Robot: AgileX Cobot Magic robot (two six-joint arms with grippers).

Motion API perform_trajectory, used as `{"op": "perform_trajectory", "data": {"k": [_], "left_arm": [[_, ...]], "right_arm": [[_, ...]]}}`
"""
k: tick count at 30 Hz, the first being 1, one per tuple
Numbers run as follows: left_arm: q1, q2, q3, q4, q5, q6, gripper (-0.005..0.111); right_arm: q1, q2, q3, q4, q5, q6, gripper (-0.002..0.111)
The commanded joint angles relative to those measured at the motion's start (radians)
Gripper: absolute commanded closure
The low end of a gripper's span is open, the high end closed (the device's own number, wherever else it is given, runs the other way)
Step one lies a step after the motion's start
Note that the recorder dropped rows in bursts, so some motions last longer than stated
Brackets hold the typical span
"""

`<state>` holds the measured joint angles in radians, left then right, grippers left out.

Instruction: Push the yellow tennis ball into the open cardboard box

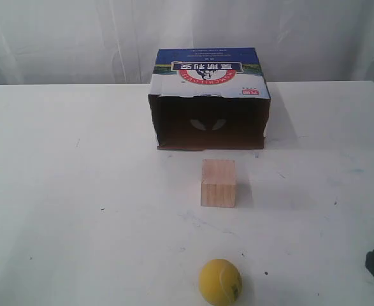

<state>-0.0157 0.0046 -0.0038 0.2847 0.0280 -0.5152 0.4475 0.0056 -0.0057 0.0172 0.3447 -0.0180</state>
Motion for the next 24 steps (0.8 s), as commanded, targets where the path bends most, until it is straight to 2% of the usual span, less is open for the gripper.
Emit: {"op": "perform_trajectory", "data": {"k": [1,22,24], "left_arm": [[0.003,-0.003,0.004,0.000,-0.006,-0.002,0.107],[0.003,-0.003,0.004,0.000,-0.006,-0.002,0.107],[0.003,-0.003,0.004,0.000,-0.006,-0.002,0.107]], "right_arm": [[-0.008,-0.006,0.006,-0.009,-0.009,-0.005,0.108],[-0.008,-0.006,0.005,-0.009,-0.005,-0.005,0.108],[-0.008,-0.006,-0.068,-0.009,-0.002,-0.005,0.108]]}}
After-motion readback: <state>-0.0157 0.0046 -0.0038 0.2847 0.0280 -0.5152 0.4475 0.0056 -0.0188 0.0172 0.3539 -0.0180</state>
